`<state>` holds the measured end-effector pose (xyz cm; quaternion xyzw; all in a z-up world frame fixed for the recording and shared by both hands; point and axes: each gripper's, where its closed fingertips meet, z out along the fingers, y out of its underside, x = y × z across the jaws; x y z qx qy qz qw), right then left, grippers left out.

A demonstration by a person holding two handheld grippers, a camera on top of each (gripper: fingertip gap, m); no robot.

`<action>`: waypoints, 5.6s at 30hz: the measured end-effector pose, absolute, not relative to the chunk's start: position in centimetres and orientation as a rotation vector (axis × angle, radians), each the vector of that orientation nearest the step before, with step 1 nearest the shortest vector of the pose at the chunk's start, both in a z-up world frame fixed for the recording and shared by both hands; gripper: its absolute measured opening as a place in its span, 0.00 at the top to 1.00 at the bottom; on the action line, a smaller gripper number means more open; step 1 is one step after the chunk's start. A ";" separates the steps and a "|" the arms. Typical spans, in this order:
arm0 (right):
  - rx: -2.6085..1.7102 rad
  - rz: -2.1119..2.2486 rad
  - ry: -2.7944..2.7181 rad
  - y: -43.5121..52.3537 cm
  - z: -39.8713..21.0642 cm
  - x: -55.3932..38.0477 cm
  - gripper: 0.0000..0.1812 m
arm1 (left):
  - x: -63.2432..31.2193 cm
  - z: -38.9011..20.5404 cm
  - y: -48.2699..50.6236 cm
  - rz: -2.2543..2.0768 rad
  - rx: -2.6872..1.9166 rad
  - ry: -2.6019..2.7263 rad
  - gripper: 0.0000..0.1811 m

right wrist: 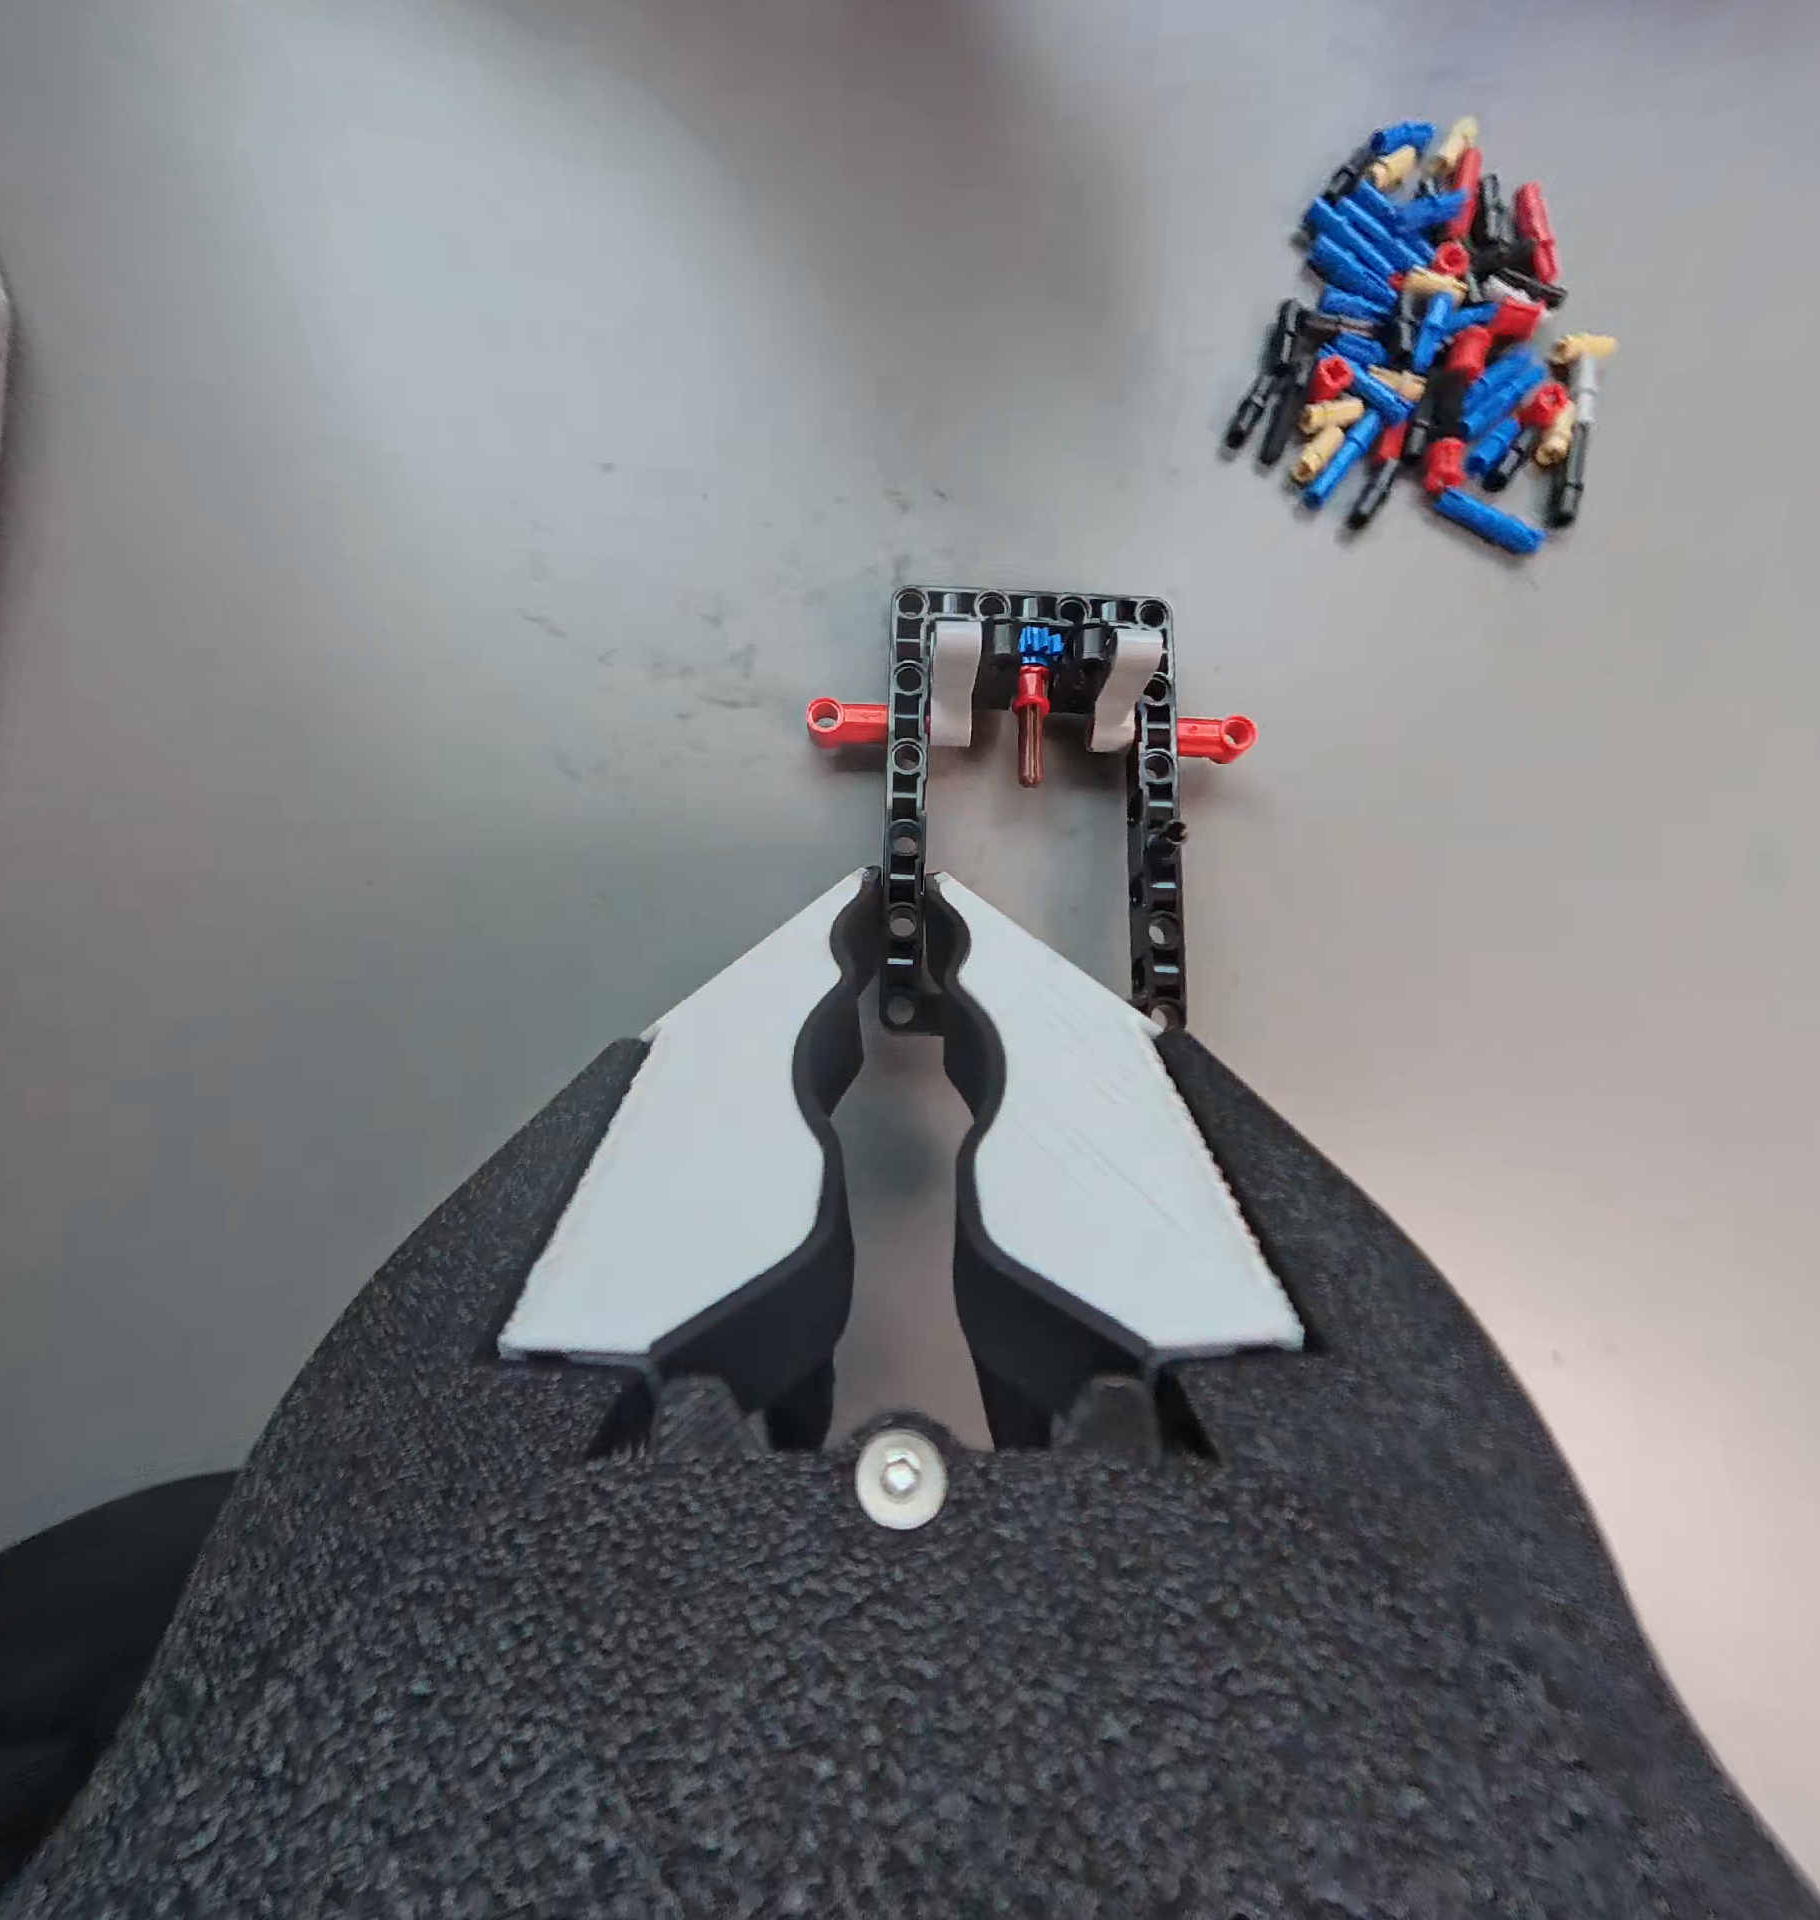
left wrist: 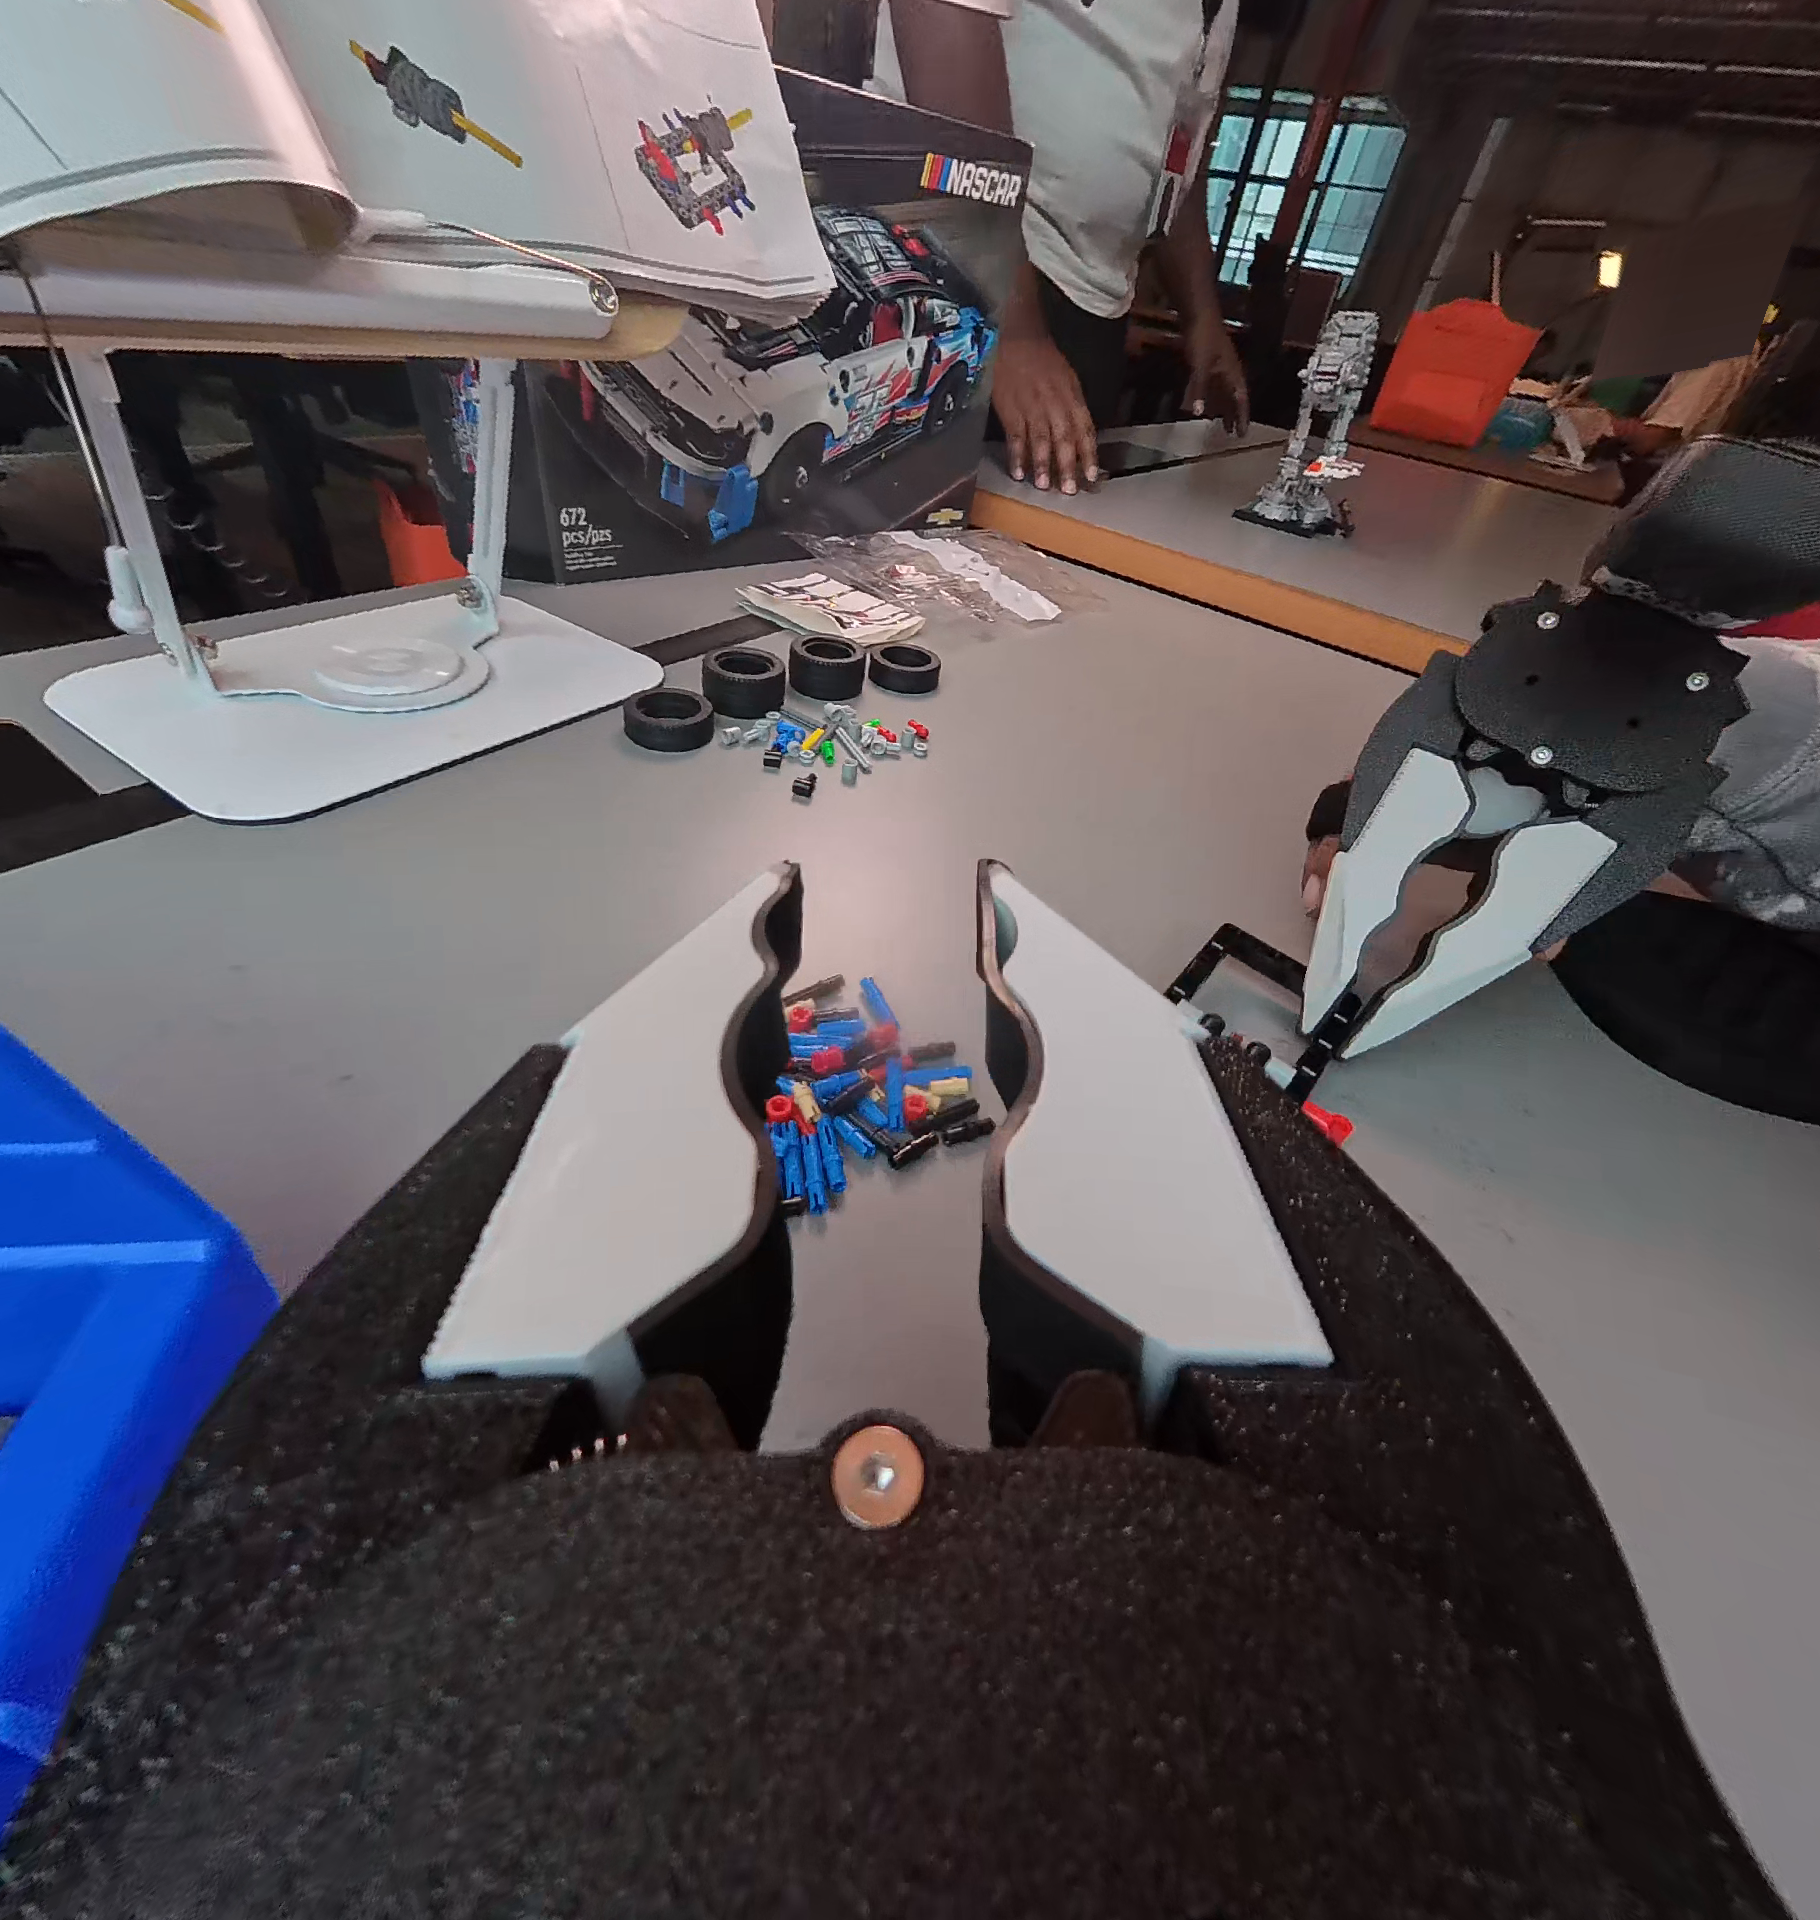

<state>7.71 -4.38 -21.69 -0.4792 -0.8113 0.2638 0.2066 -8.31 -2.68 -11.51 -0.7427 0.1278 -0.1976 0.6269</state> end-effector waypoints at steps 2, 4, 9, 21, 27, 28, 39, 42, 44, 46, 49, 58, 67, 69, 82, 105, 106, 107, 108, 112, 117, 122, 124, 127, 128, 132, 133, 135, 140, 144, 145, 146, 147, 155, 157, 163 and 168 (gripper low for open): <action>-1.304 0.754 -2.293 -5.4 -22.0 6.9 0.96 | -7.8 -11.6 -2.8 -0.445 -1.708 0.323 0.82; -1.301 0.776 -2.306 -5.8 -22.2 6.5 0.96 | -7.4 -11.8 -2.9 -0.427 -1.712 0.354 0.82; -1.309 0.823 -2.281 -5.8 -22.0 6.2 0.92 | -6.6 -12.4 -2.9 -0.394 -1.725 0.410 0.81; -1.309 1.156 -1.318 3.1 -12.3 3.8 0.85 | -6.9 -12.5 -2.4 -0.295 -1.709 0.408 0.81; -1.323 1.100 -1.098 6.1 -11.2 4.7 0.80 | -7.8 -12.1 -2.1 -0.243 -1.686 0.366 0.81; -1.321 1.087 -1.088 6.3 -11.1 4.8 0.80 | -8.0 -12.0 -2.0 -0.239 -1.682 0.352 0.81; -1.349 1.083 -1.052 6.9 -11.2 5.0 0.79 | -15.7 -2.5 5.8 -0.110 -1.650 0.166 0.71; -1.341 1.064 -1.066 6.6 -11.3 4.9 0.79 | -19.5 1.1 11.4 -0.055 -1.659 0.067 0.63; -1.338 1.051 -1.078 6.5 -11.4 4.7 0.79 | -22.5 1.4 15.8 -0.066 -1.717 -0.039 0.52; -1.337 1.042 -1.084 6.4 -11.5 4.7 0.79 | -24.6 -0.2 19.6 -0.181 -1.805 -0.183 0.39; -1.333 1.013 -1.097 6.4 -11.6 4.8 0.79 | -25.5 -1.7 22.6 -0.410 -1.813 -0.379 0.31; -1.318 1.016 -1.135 6.2 -11.8 4.7 0.79 | -24.0 0.9 21.4 -0.280 -1.654 -0.217 1.00; -1.312 1.013 -1.131 6.2 -11.5 4.7 0.79 | -24.0 1.2 23.1 -0.304 -1.661 -0.291 0.34; -1.313 1.004 -1.141 6.1 -11.7 4.6 0.79 | -24.1 0.3 24.2 -0.227 -1.716 -0.289 0.30; -1.278 1.003 -1.138 6.0 -10.7 5.1 0.80 | -24.7 2.5 24.0 -0.101 -1.631 -0.307 0.55; -1.260 0.986 -1.161 5.7 -10.4 5.1 0.80 | -28.3 1.7 24.3 -0.159 -1.656 -0.427 0.42; -1.262 0.986 -1.162 5.7 -10.4 5.0 0.80 | -28.6 1.8 24.2 -0.140 -1.654 -0.432 0.31; -1.262 0.983 -1.163 5.7 -10.5 5.0 0.80 | -29.1 2.1 24.1 -0.110 -1.650 -0.430 0.26; -1.261 0.981 -1.163 5.7 -10.4 5.0 0.80 | -29.4 2.2 24.0 -0.079 -1.651 -0.424 0.23; -1.264 0.980 -1.161 5.8 -10.5 4.9 0.80 | -29.6 0.4 25.6 -0.102 -1.769 -0.435 0.20; -1.261 0.966 -1.166 5.8 -10.5 5.1 0.80 | -29.7 0.2 25.7 -0.037 -1.750 -0.440 0.43; -1.259 0.980 -1.158 5.9 -10.3 5.1 0.80 | -30.5 2.3 24.1 0.067 -1.659 -0.420 0.61; -1.268 0.986 -1.161 6.0 -10.5 5.1 0.80 | -30.5 3.2 23.5 0.077 -1.631 -0.403 0.66; -1.274 0.986 -1.162 6.1 -10.6 5.1 0.80 | -30.3 4.6 22.4 0.101 -1.587 -0.373 0.70; -1.275 0.985 -1.161 6.2 -10.6 5.1 0.80 | -30.2 5.0 22.1 0.105 -1.574 -0.366 0.70; -1.280 0.978 -1.162 6.2 -10.8 5.1 0.80 | -30.2 6.2 20.7 0.088 -1.536 -0.354 0.76; -1.280 0.976 -1.163 6.2 -10.8 5.1 0.80 | -30.1 6.5 20.4 0.084 -1.529 -0.348 0.78; -1.283 0.976 -1.167 6.1 -11.0 5.0 0.80 | -29.7 6.7 20.0 0.065 -1.531 -0.325 0.83; -1.284 0.969 -1.182 5.9 -11.3 4.9 0.80 | -28.7 8.1 18.6 0.060 -1.499 -0.272 0.88; -1.281 0.957 -1.180 6.0 -11.2 5.0 0.80 | -26.8 9.8 17.4 -0.038 -1.455 -0.216 0.87; -1.281 0.954 -1.176 6.1 -11.2 5.0 0.79 | -26.0 10.0 17.1 -0.080 -1.458 -0.200 0.87; -1.282 0.948 -1.170 6.3 -11.1 5.0 0.79 | -25.1 10.2 16.9 -0.120 -1.460 -0.177 0.88; -1.283 0.941 -1.162 6.5 -11.1 5.0 0.79 | -24.2 10.4 16.6 -0.153 -1.461 -0.152 0.89; -1.219 0.820 -1.085 10.4 -4.6 0.9 0.70 | -16.4 11.6 15.8 -0.434 -1.452 0.016 0.89; -1.207 0.773 -1.053 12.3 -1.7 -1.6 0.65 | -14.5 11.9 16.2 -0.507 -1.447 0.038 0.89; -1.239 0.629 -0.967 18.4 1.3 -10.0 0.42 | -9.5 12.7 18.6 -0.608 -1.472 0.102 0.90; -1.213 0.577 -0.718 22.4 3.2 -8.9 0.73 | -6.4 14.5 17.9 -0.647 -1.437 0.235 0.87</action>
